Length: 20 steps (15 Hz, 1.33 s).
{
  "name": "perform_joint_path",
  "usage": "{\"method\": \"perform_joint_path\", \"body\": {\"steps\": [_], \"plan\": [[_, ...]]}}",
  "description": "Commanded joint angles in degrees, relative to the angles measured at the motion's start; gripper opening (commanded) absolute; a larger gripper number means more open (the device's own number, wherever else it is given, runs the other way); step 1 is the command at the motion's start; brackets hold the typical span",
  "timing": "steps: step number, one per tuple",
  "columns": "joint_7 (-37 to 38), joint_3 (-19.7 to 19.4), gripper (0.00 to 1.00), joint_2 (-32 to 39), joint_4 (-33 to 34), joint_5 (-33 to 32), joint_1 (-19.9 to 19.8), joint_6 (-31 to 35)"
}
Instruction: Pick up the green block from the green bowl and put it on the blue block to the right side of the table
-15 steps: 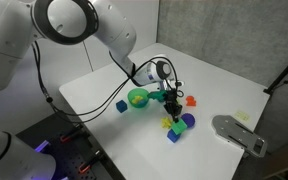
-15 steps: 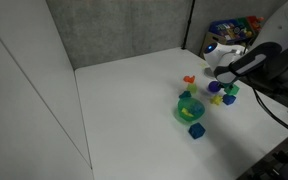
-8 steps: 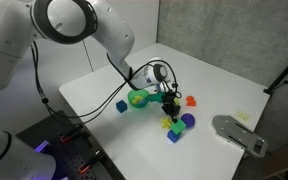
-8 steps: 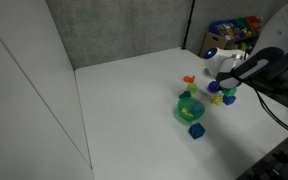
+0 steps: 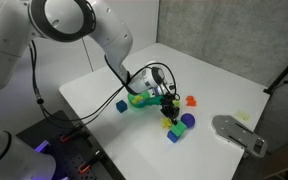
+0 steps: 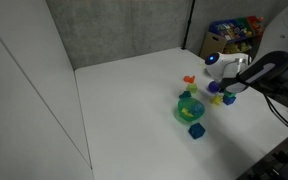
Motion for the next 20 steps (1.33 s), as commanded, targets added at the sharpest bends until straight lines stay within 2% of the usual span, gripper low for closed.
{"method": "perform_joint_path", "body": {"steps": [1, 6, 12, 20], "plan": [[2.7, -0.2, 0.03, -4.2, -5.0, -3.5, 0.5, 1.9], [5.1, 0.4, 0.03, -6.5, -8.0, -7.0, 0.5, 2.2], [9.8, 1.6, 0.03, -6.3, -8.2, -12.2, -0.6, 1.2], [12.5, 4.0, 0.03, -5.8, -8.1, -14.1, -2.3, 1.3]]}}
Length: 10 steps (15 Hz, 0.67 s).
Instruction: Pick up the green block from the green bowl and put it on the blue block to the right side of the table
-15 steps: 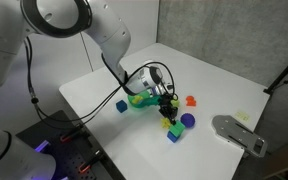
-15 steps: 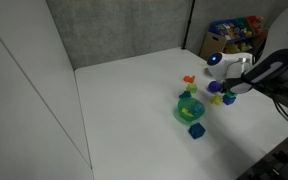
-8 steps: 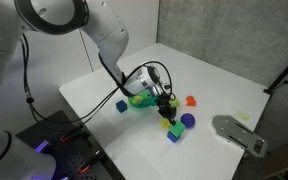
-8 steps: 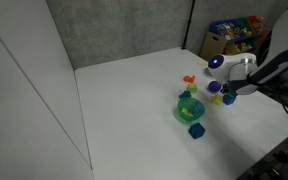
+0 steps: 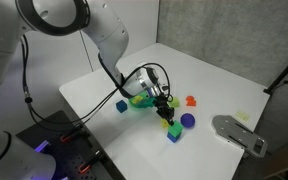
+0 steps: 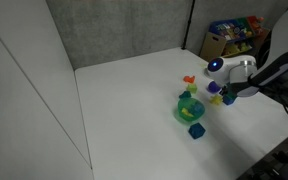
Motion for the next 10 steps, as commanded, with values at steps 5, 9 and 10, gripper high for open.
{"method": "perform_joint_path", "body": {"steps": [5, 9, 10], "plan": [[2.7, 1.8, 0.03, -1.2, -0.7, -2.6, -2.3, 0.1], [3.3, 1.7, 0.03, -1.0, -0.6, -2.9, -2.6, 0.2], [3.5, 1.7, 0.03, -0.9, -0.5, -3.0, -2.6, 0.2]]}}
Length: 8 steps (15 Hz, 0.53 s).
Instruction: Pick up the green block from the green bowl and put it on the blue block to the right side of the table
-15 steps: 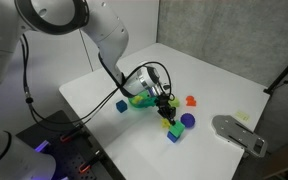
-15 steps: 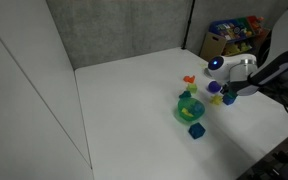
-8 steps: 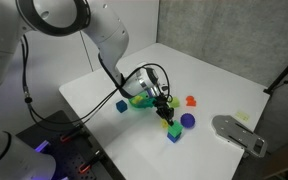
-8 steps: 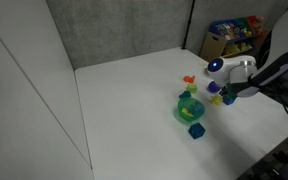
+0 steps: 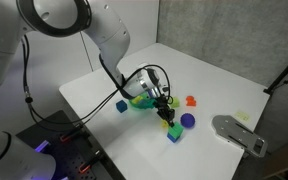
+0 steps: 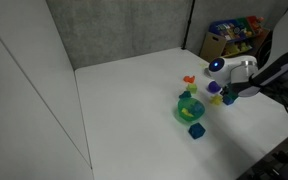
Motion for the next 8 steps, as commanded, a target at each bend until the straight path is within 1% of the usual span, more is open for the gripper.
{"method": "perform_joint_path", "body": {"steps": [1, 7, 8], "plan": [[2.0, 0.9, 0.03, -0.8, -0.4, -2.4, -1.2, 0.2], [2.6, 1.3, 0.04, -0.6, -0.1, -2.5, -1.8, 0.2], [2.5, 1.5, 0.13, -0.7, -0.2, -2.3, -1.9, 0.2]]}}
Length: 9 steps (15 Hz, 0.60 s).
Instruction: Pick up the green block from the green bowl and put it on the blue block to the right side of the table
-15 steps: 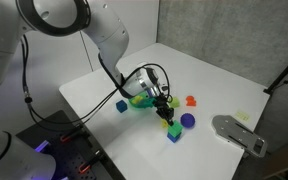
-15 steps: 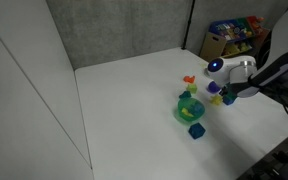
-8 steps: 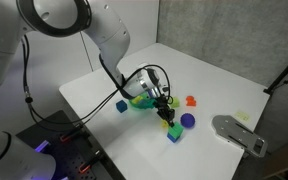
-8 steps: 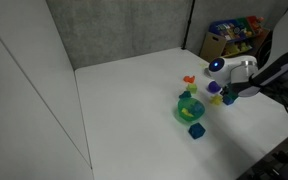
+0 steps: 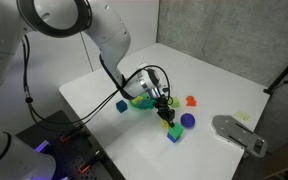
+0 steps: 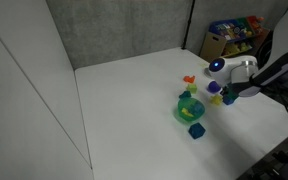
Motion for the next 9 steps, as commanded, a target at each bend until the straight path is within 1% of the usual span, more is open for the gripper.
{"method": "perform_joint_path", "body": {"steps": [1, 2, 3, 4, 6, 9], "plan": [[1.3, 1.2, 0.34, -0.8, -0.4, -1.7, -1.6, 0.3], [1.2, 1.4, 0.37, -1.1, -0.6, -1.6, -1.7, 0.3], [0.8, 1.6, 0.38, -1.6, -0.9, -1.3, -1.9, 0.4], [0.5, 1.8, 0.44, -2.1, -1.1, -1.1, -2.1, 0.4], [-0.3, 2.4, 0.61, -3.6, -1.8, -0.7, -2.2, 0.0], [-2.8, 4.4, 0.83, -6.7, -2.8, 1.4, -2.8, -0.9]]}}
